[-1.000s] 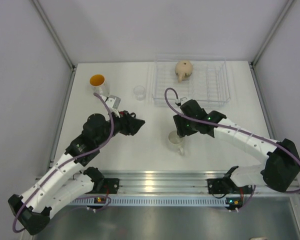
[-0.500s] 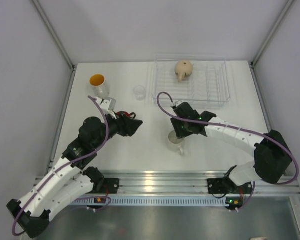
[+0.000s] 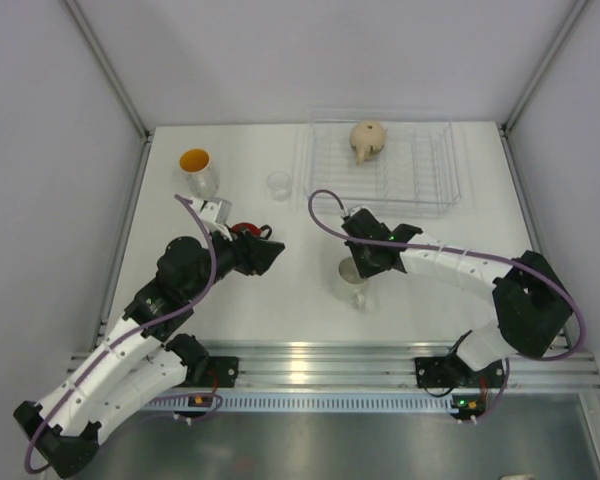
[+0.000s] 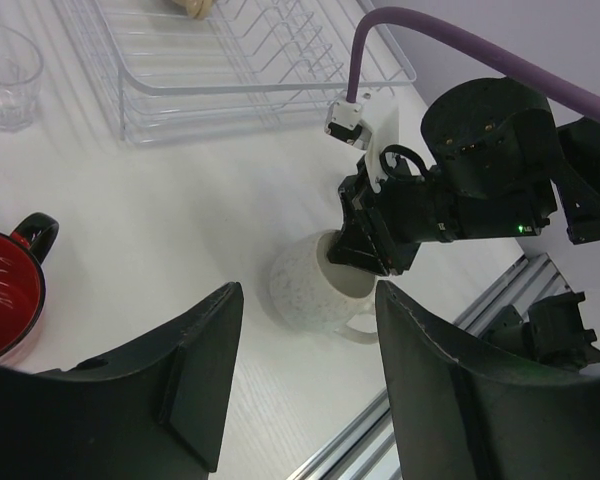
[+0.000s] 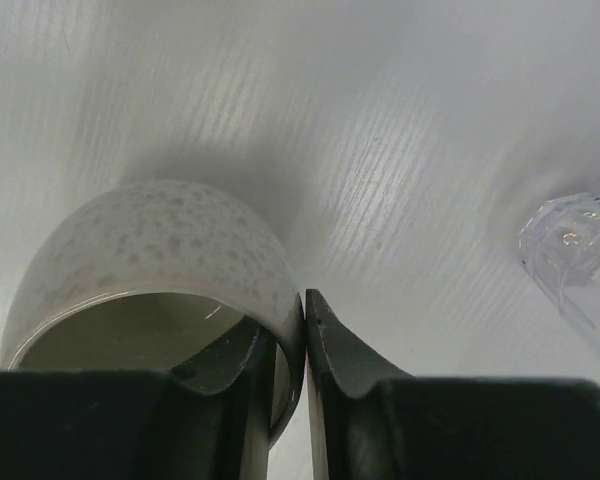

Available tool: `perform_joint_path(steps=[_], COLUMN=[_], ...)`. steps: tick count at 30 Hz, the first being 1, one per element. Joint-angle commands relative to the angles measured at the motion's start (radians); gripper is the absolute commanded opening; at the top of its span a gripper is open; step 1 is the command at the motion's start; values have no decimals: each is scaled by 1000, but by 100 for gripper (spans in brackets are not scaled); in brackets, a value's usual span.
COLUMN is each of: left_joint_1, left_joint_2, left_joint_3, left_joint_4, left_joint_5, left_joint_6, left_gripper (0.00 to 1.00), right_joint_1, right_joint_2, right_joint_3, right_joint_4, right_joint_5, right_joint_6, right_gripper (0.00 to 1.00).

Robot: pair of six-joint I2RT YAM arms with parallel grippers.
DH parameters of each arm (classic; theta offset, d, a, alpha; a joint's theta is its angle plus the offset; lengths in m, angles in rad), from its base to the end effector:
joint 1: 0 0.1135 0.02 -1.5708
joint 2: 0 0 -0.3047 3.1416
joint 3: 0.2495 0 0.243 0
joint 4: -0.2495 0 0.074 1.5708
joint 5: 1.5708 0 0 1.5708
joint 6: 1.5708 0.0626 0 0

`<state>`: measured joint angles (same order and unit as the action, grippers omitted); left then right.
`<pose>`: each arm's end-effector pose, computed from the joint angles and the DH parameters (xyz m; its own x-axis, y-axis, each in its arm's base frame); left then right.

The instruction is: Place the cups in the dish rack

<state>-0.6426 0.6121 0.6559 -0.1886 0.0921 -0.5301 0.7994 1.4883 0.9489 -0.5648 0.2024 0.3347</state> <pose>0.1071 -0.0874 0.3392 -0.4382 -0.3009 -0.8470 0.5193 0.6844 -0.5118 0.2102 0.1982 0.2268 -0.7981 -0.3591 -0.4839 -0.3993 0.9166 -0.0218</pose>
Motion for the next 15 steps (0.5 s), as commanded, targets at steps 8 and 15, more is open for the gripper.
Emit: perform_joint_path(steps=[8,15], left_joint_1=[0,0], left_joint_2=[-18,-12], left_joint_3=[20,48], left_joint_4=[23,43], left_joint_5=[20,78], left_joint_6=[-18,-60], left_gripper=[61,61], right_joint_1=[21,17], right_joint_2=[-106,-269], right_joint_3=[65,68], right_joint_4=[57,163], right_joint_5=[22,-11], right_joint_6=[46,125], right_gripper=[0,0])
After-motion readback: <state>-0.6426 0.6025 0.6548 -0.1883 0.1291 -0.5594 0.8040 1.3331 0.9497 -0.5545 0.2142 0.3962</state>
